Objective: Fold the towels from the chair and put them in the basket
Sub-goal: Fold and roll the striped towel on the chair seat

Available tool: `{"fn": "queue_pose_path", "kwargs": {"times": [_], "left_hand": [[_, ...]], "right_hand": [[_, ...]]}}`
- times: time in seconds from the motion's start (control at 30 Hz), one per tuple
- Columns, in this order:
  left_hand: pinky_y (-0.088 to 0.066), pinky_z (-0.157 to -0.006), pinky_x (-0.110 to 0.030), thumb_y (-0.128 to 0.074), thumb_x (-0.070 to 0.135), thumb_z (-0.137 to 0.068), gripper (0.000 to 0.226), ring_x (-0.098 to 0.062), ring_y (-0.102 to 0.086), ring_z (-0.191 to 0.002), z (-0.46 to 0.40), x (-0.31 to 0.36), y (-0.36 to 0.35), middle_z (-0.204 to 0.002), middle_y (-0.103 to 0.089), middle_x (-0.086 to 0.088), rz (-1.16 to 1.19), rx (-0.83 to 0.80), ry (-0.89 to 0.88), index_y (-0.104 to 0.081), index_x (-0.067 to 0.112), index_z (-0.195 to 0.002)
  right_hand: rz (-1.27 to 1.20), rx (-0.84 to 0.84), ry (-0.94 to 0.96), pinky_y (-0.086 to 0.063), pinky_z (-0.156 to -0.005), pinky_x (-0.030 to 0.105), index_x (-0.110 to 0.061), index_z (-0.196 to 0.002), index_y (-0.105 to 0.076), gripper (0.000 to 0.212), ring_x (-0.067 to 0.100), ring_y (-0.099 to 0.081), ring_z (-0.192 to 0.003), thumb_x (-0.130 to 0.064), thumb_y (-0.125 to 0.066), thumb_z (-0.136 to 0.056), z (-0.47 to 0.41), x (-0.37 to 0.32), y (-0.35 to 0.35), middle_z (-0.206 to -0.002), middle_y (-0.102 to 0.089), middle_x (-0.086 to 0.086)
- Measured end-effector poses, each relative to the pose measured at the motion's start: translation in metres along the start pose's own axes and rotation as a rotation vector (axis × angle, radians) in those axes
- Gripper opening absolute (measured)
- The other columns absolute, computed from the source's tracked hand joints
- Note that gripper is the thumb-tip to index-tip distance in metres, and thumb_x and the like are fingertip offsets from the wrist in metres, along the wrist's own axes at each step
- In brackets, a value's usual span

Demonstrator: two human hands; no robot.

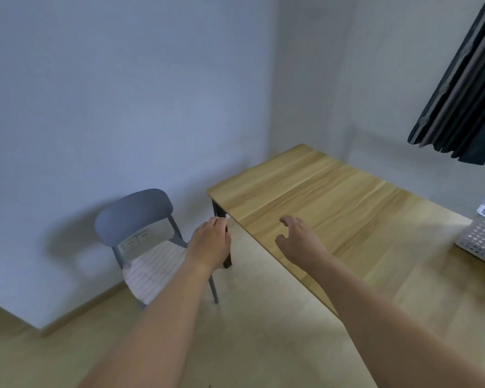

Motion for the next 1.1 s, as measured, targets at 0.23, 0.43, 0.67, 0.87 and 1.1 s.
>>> {"fn": "queue_pose_path", "kwargs": {"times": [0.23,0.43,0.67,0.87,1.1], "left_hand": [[-0.046,-0.091,-0.035,-0.036,0.022,-0.1,0.028,-0.022,-0.053,-0.111,-0.003,-0.106,0.009,-0.124,-0.056,-0.005,0.027,-0.036,0.084,-0.053,0.012,-0.12],[-0.044,-0.086,-0.031,-0.036,0.021,-0.1,0.028,-0.022,-0.053,-0.109,-0.036,-0.222,0.026,-0.124,-0.055,-0.005,0.041,-0.081,0.075,-0.053,0.011,-0.12],[-0.042,-0.091,-0.031,-0.034,0.021,-0.1,0.034,-0.021,-0.049,-0.116,-0.073,-0.3,0.019,-0.133,-0.049,-0.005,0.048,-0.241,0.042,-0.047,0.011,-0.13],[-0.043,-0.099,-0.036,-0.036,0.02,-0.098,0.038,-0.021,-0.045,-0.124,-0.105,-0.34,0.003,-0.139,-0.045,-0.002,0.06,-0.29,0.025,-0.046,0.014,-0.135],[-0.043,-0.097,-0.038,-0.035,0.02,-0.099,0.035,-0.024,-0.048,-0.119,-0.164,-0.434,-0.025,-0.138,-0.044,-0.005,0.048,-0.408,0.063,-0.047,0.012,-0.131]], "right_hand": [[-0.042,-0.076,0.054,-0.035,-0.101,0.03,-0.012,-0.142,-0.036,0.052,0.022,-0.042,-0.129,-0.017,-0.046,-0.092,-0.045,-0.079,-0.065,-0.144,-0.042,0.005],[-0.068,-0.099,-0.02,-0.04,-0.1,0.033,-0.01,-0.138,-0.041,0.047,0.023,-0.047,-0.125,-0.016,-0.046,-0.092,-0.079,-0.152,-0.132,-0.139,-0.047,0.007],[-0.079,-0.122,-0.172,-0.035,-0.103,0.03,-0.015,-0.142,-0.038,0.05,0.019,-0.043,-0.128,-0.019,-0.046,-0.093,-0.107,-0.183,-0.183,-0.145,-0.041,0.002],[-0.089,-0.118,-0.233,-0.038,-0.097,0.028,-0.014,-0.142,-0.037,0.05,0.02,-0.046,-0.125,-0.019,-0.045,-0.093,-0.152,-0.185,-0.209,-0.145,-0.041,0.004],[-0.078,-0.204,-0.303,-0.038,-0.101,0.031,-0.012,-0.143,-0.035,0.049,0.023,-0.044,-0.129,-0.017,-0.041,-0.094,-0.217,-0.208,-0.284,-0.145,-0.04,0.004]]}}
Point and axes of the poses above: each hand's wrist, its own z-axis away from the middle knuckle, its own y-axis out of the back of the hand, x = y × z, the point moved 3 cm from there along -z, towards the middle knuckle
